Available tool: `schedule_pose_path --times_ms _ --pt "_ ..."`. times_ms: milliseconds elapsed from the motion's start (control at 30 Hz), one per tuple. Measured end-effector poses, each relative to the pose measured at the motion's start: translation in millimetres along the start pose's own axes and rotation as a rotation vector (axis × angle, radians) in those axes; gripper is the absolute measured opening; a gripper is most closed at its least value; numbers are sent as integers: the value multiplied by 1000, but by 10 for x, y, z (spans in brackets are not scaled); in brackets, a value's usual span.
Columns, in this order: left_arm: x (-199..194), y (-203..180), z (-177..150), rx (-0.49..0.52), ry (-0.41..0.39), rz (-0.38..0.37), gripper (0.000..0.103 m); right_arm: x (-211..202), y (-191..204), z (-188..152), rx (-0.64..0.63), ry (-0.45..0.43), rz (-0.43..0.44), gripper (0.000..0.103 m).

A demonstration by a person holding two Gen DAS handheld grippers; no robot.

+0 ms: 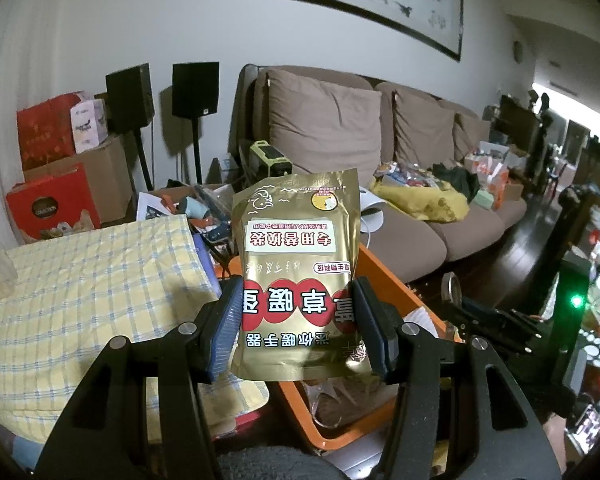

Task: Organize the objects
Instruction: 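Carry the brown packet with the left gripper over the orange basket, then lower the brown packet into the basket and open the left gripper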

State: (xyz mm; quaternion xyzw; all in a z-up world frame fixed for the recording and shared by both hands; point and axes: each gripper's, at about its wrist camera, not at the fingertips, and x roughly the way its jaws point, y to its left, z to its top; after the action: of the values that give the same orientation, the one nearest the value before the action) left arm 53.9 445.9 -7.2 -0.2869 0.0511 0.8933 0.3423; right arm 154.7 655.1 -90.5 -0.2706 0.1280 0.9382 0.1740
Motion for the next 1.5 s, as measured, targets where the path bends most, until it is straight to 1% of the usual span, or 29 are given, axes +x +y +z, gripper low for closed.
schedule_pose_path --times_ms 67,167,300,333,467,600,667,767,933,1033,1133,1200,1300,1400,1500 --pt "27 -2 -4 -7 5 -8 51 11 -52 -9 11 9 -12 26" --pt "40 15 -2 -35 -7 -21 51 53 -118 -19 27 37 -42 26" --pt "118 55 0 -90 12 -61 51 75 -204 -59 3 58 -100 26" --pt "139 59 -8 -96 16 -65 51 86 -236 -72 8 66 -103 26" --pt "302 124 -63 -123 61 -87 51 149 -319 -113 45 98 -98 26" --pt "553 154 -183 -149 148 -113 51 207 -209 -114 28 121 -69 26" --pt "642 125 -257 -146 173 -118 51 232 -129 -112 12 128 -52 26" --pt "728 46 -371 -127 179 -108 51 251 -36 -111 -4 134 -30 26" --pt "901 -135 -549 -100 206 -110 51 253 12 -90 4 130 -2 25" --pt "993 -232 -620 -73 209 -109 51 264 6 -104 7 135 -2 24" --pt "1108 -275 -698 -75 238 -100 51 302 -15 -117 15 154 11 19" --pt "1161 -287 -748 -83 260 -98 51 346 -19 -128 23 176 24 18" --pt "1205 -318 -816 -78 285 -95 51 351 -56 -132 45 180 38 18" --pt "1224 -352 -858 -71 295 -96 51 330 -144 -131 88 171 49 18" --pt "1253 -376 -874 -66 294 -88 52 333 -209 -142 112 177 31 18"
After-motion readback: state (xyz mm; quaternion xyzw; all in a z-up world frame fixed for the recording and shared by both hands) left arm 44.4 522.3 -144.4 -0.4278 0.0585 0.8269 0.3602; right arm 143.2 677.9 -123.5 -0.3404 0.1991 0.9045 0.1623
